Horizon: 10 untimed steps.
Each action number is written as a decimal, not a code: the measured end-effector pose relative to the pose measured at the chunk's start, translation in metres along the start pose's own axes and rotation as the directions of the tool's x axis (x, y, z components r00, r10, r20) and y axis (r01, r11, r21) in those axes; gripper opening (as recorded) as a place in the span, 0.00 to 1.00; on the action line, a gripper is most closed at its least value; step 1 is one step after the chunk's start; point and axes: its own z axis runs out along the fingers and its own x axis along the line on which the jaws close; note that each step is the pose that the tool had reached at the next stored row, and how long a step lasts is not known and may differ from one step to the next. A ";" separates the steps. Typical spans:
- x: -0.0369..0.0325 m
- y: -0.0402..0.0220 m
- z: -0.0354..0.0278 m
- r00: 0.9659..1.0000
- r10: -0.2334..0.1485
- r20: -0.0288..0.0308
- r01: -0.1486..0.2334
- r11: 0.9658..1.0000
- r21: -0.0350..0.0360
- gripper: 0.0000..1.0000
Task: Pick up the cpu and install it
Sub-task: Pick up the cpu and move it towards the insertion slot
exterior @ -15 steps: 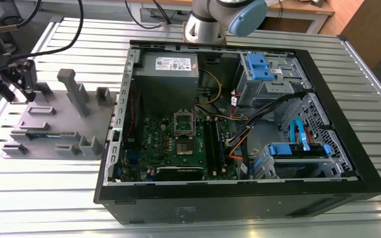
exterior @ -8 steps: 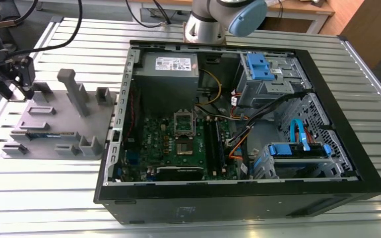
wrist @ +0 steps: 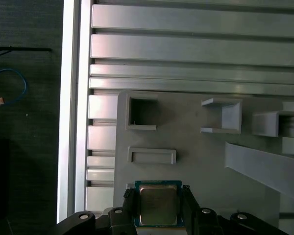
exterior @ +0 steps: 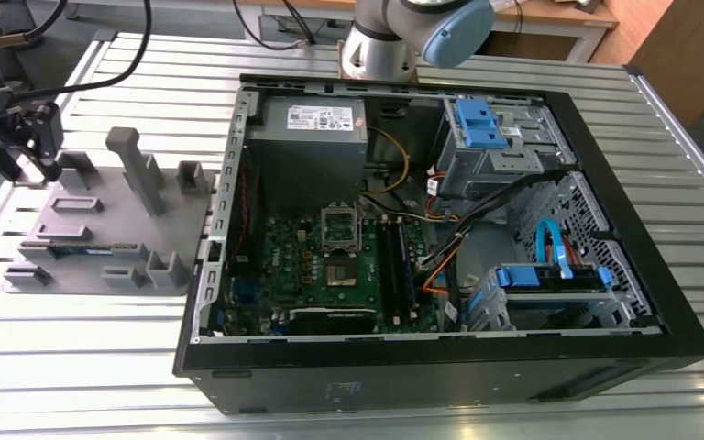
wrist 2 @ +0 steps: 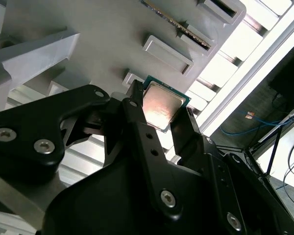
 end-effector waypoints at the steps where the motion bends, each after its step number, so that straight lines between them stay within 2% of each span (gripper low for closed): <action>1: 0.0000 0.0000 -0.0005 1.000 0.000 0.000 0.000 1.000 0.000 0.47; 10: -0.0003 0.0001 -0.0078 1.000 0.000 0.000 0.000 1.000 0.000 0.47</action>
